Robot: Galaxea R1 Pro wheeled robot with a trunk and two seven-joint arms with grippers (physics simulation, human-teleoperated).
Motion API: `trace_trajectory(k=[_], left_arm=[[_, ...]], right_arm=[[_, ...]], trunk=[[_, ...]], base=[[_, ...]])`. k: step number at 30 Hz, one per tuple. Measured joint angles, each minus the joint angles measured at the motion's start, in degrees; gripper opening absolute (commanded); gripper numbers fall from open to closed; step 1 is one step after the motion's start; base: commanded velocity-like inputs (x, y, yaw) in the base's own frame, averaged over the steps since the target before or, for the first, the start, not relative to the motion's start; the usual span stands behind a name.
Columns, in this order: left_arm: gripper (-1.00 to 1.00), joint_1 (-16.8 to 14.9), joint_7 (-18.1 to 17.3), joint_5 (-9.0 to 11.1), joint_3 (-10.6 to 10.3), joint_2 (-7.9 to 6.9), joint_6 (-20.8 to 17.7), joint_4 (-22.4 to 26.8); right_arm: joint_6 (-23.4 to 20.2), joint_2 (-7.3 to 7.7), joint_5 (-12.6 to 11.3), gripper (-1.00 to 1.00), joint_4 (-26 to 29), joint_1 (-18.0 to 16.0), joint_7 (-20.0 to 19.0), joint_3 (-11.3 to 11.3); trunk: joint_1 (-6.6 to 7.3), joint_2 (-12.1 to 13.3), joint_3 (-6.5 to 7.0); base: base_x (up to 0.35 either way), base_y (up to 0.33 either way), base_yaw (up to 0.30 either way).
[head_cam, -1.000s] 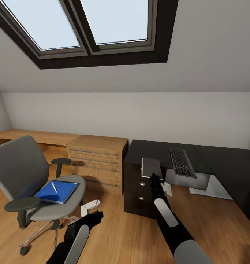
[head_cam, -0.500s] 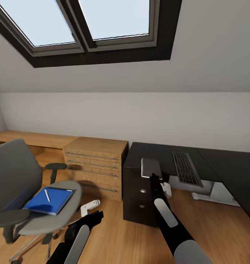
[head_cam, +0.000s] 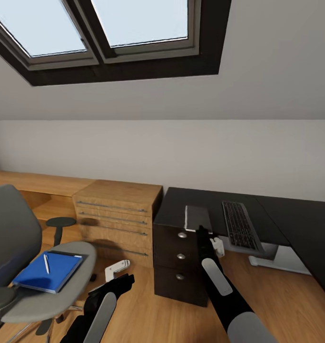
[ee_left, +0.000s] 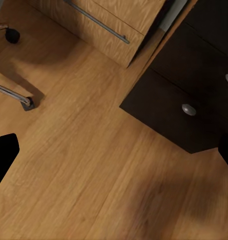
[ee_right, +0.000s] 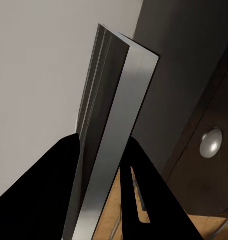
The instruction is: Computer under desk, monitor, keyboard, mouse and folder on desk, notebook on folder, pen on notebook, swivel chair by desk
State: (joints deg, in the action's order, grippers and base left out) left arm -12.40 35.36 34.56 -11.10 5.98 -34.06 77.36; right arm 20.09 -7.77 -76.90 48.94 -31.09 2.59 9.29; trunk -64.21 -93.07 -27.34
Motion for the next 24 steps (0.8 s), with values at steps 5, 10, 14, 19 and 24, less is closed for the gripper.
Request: trace_trajectory(k=[5,10,14,19,24], left_arm=[[1.00,0.0,0.0,-0.1,0.0,0.00,0.0,0.0],[1.00,0.0,0.0,-0.1,-0.1,0.12,0.0,0.5],[1.00,0.0,0.0,-0.2,0.0,0.14,0.0,1.1],[1.00,0.0,0.0,-0.2,0.1,0.10,0.0,1.9],[1.00,0.0,0.0,-0.3,0.1,0.09,0.0,2.0]], right_arm=[[0.0,0.15,0.3,-1.00,-1.4,0.0,0.0,0.1],[0.0,0.09,0.4,-1.00,-1.9,0.0,0.0,0.1],[0.1,0.02,0.5,-1.00,-2.0,0.0,0.0,0.2],[1.5,0.00,1.0,-1.00,-2.7,0.0,0.1,0.5],[2.2,-0.03,2.2,-1.00,-3.1,0.0,0.1,0.7]], trunk=[[-0.01,0.0,0.00],[-0.01,0.0,0.00],[-0.01,0.0,0.00],[-0.66,-1.2,-0.53],[-1.76,-3.2,-1.43]], base=[[0.013,-0.021,0.000],[0.002,-0.003,0.000],[0.000,0.000,0.000],[0.000,0.000,0.000],[0.000,0.000,0.000]])
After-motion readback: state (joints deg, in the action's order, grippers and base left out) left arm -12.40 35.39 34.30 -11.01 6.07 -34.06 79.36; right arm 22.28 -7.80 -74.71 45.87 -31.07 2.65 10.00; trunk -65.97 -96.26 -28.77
